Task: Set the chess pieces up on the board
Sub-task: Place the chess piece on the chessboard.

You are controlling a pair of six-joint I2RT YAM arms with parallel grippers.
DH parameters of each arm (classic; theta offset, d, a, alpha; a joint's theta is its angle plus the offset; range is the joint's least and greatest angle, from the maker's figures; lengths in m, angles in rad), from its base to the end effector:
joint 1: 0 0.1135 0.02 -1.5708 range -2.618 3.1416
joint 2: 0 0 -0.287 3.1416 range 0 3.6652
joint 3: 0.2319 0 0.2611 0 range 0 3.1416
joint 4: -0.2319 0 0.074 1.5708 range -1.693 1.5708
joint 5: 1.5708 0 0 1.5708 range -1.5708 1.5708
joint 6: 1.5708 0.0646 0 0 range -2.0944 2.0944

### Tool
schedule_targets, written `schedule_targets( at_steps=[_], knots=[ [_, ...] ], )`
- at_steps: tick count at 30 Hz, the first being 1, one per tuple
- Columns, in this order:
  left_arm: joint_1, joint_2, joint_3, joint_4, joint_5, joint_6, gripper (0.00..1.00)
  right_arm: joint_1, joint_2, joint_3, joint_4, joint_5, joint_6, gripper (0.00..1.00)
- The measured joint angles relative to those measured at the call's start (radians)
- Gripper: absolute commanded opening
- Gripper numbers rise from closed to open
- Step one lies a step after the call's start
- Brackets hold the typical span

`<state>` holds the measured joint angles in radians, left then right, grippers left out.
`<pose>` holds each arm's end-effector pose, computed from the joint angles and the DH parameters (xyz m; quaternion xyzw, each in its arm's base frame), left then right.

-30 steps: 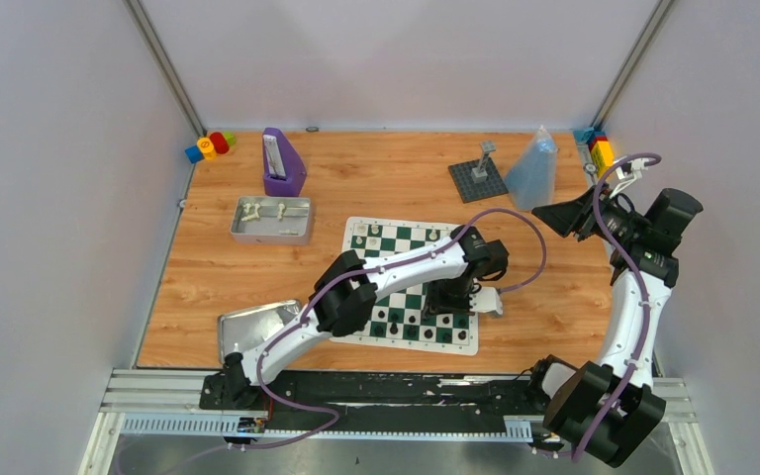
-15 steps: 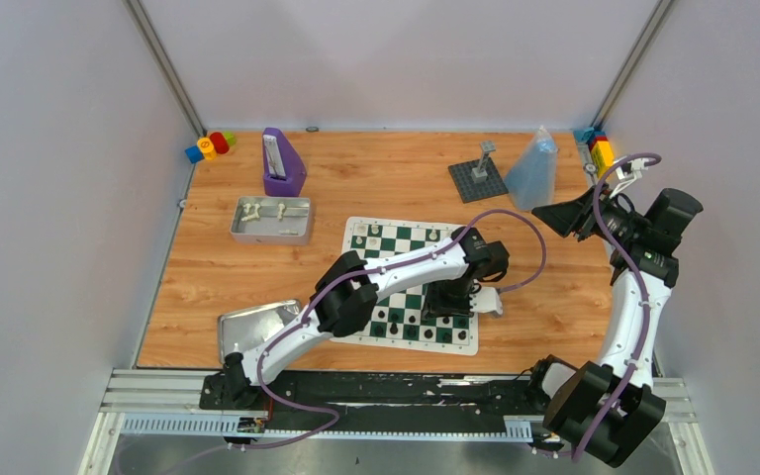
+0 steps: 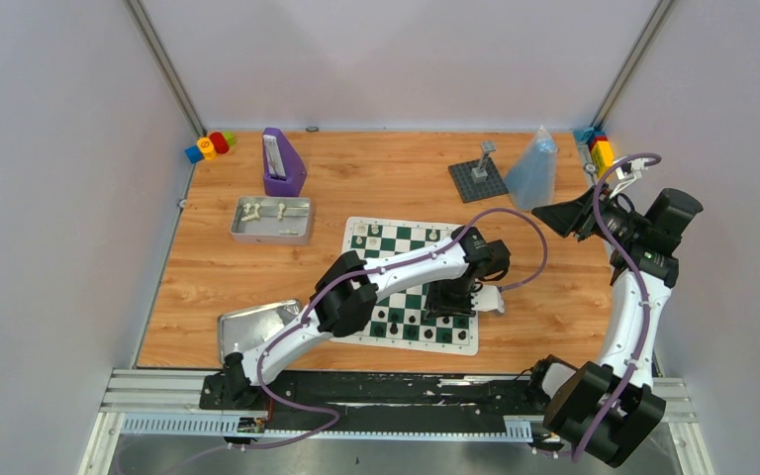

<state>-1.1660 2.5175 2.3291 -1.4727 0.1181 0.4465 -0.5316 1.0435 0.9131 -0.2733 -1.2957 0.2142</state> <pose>0.1904 -0.4638 0.1550 -0.7179 -0.6922 0.0393 0.0629 0.2207 -0.0577 0.3520 -0.0672 0.7408 0.4278 0.5134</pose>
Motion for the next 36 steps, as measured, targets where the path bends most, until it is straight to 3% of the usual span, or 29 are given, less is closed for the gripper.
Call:
schedule_targets(
  at_steps=[9, 17, 36],
  knots=[
    [0.0, 0.0, -0.007, 0.0, 0.013, -0.011, 0.18, 0.0, 0.0, 0.0, 0.0, 0.0, 0.0, 0.5],
    [-0.001, 0.0, -0.007, 0.0, 0.04, -0.023, 0.1, 0.0, 0.0, 0.0, 0.0, 0.0, -0.001, 0.5],
    [-0.018, 0.0, 0.004, 0.011, 0.019, -0.04, 0.08, 0.0, 0.0, -0.011, -0.001, -0.007, -0.004, 0.5]
  ],
)
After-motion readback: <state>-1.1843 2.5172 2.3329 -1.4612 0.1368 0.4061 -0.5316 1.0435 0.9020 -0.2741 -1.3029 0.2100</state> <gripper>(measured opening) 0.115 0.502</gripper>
